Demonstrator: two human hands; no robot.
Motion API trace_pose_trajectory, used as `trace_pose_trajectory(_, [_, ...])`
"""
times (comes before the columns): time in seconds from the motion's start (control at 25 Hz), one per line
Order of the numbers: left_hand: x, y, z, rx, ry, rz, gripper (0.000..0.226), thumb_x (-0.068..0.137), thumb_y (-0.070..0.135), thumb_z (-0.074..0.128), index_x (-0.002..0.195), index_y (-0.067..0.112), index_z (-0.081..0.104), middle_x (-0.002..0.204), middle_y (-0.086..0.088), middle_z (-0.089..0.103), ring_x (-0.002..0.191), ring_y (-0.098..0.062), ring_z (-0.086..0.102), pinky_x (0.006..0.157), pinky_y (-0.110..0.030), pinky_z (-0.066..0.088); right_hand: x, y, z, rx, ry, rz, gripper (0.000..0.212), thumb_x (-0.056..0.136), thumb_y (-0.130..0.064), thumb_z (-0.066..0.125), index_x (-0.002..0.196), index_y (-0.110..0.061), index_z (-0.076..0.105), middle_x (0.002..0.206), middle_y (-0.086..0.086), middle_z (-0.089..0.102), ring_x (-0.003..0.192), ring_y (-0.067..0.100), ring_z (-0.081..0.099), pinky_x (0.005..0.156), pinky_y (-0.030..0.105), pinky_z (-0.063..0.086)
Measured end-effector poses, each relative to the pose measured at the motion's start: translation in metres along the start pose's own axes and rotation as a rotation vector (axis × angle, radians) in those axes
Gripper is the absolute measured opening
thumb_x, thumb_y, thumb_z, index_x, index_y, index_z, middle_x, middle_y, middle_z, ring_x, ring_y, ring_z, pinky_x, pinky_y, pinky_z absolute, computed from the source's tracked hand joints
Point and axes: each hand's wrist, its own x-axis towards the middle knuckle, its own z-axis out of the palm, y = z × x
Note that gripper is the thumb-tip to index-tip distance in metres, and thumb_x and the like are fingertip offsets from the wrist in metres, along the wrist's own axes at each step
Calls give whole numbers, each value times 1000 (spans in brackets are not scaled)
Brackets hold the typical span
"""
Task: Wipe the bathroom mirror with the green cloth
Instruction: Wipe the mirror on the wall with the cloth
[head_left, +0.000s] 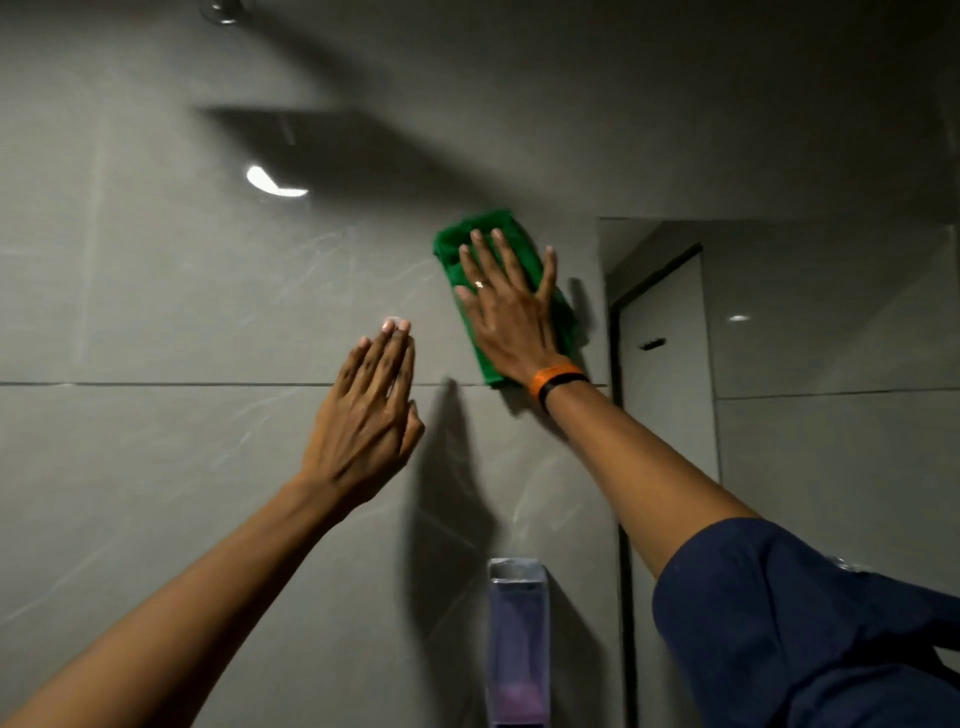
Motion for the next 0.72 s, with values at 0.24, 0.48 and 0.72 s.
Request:
trace_pose_trajectory(0.24, [-52, -45, -14, -7, -57, -25, 67, 98, 28, 30, 156, -4, 24, 167, -22, 20, 157, -33, 13, 129, -49, 17, -25, -30, 2, -53, 192, 3, 37, 96, -5, 59, 132, -6, 66, 145, 12, 61, 124, 36, 63, 91, 47, 50])
trace_pose_trajectory(0.48, [-115, -62, -11, -140, -126, -81, 66, 98, 25, 36, 156, -4, 22, 167, -22, 20, 157, -33, 14, 130, -47, 12, -104, -107, 7, 7, 305, -25, 39, 90, 8, 62, 126, -4, 70, 137, 11, 68, 108, 36, 68, 86, 43, 54])
trace_pose_trajectory(0.72, [-292, -15, 6, -333, -382, -152, 64, 97, 19, 35, 155, -6, 23, 166, -24, 22, 156, -38, 17, 129, -49, 13, -305, -220, 12, 172, 27, 137, 42, 92, 13, 56, 130, 0, 66, 133, 11, 70, 109, 37, 66, 87, 48, 55])
